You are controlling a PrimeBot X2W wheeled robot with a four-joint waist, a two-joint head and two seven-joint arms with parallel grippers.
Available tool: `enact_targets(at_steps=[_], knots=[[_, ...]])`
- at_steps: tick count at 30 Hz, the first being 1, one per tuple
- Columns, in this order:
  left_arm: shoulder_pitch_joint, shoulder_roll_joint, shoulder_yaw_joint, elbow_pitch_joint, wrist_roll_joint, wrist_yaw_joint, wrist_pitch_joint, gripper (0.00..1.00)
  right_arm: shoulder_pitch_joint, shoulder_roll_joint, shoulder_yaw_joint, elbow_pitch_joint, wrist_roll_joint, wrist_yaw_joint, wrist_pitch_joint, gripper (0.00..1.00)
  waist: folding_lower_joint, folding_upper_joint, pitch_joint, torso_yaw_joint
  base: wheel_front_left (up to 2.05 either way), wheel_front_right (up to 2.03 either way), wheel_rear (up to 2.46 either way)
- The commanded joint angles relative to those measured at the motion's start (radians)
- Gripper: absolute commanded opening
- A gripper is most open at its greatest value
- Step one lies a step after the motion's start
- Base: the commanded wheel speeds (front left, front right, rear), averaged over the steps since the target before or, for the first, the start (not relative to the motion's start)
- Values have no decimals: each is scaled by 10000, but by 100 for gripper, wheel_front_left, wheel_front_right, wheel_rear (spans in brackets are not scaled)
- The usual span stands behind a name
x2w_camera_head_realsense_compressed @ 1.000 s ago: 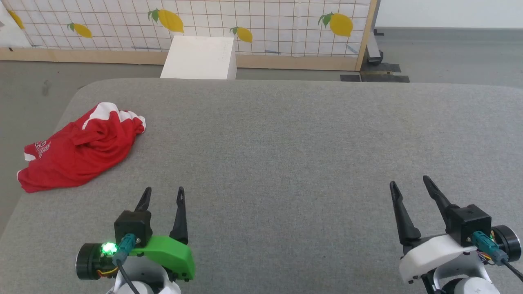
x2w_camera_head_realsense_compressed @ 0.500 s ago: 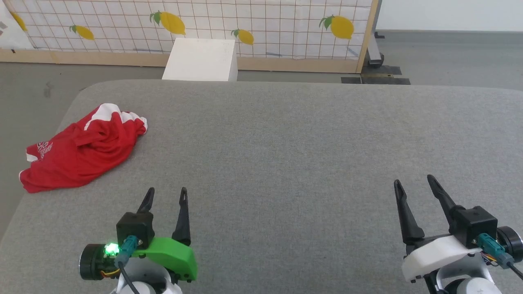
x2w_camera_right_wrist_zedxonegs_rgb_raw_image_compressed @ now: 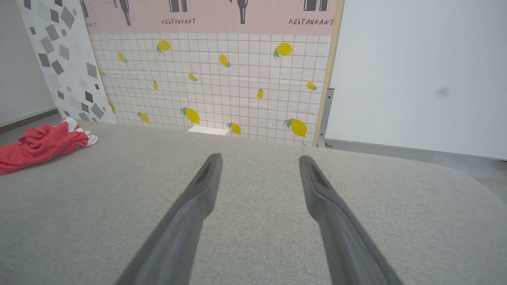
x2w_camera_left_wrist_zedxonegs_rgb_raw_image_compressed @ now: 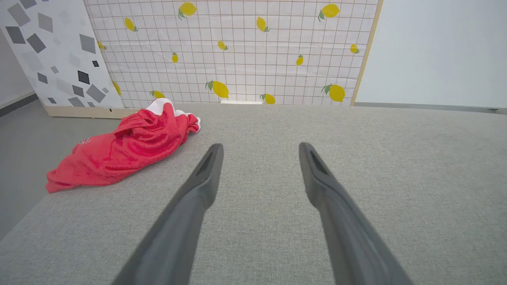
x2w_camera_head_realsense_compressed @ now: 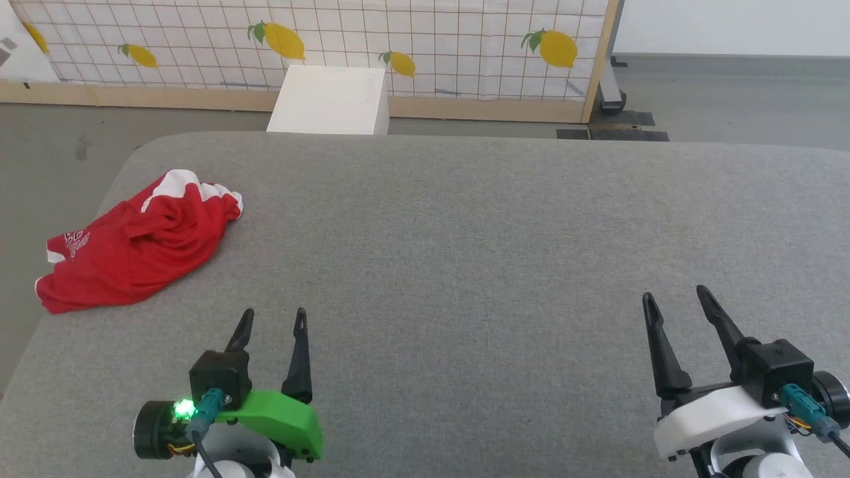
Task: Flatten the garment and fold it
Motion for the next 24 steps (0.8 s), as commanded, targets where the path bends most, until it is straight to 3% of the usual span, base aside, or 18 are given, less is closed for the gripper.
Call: enact_targets(at_steps=[1, 19, 24], knots=[[-144, 46, -50, 74, -67, 52, -99, 100, 93, 14, -28, 35, 106, -8, -126, 100, 0, 0, 7, 3, 0, 0, 0], [-280, 31, -236, 383, -308, 139, -473, 100, 65, 19, -174, 168, 358, -10, -501, 100, 0, 0, 61, 43, 0, 0, 0], [-375, 20, -333, 490, -368, 132, -578, 100, 166, 20, -312, 179, 449, -11, -606, 100, 0, 0, 57, 359, 0, 0, 0]])
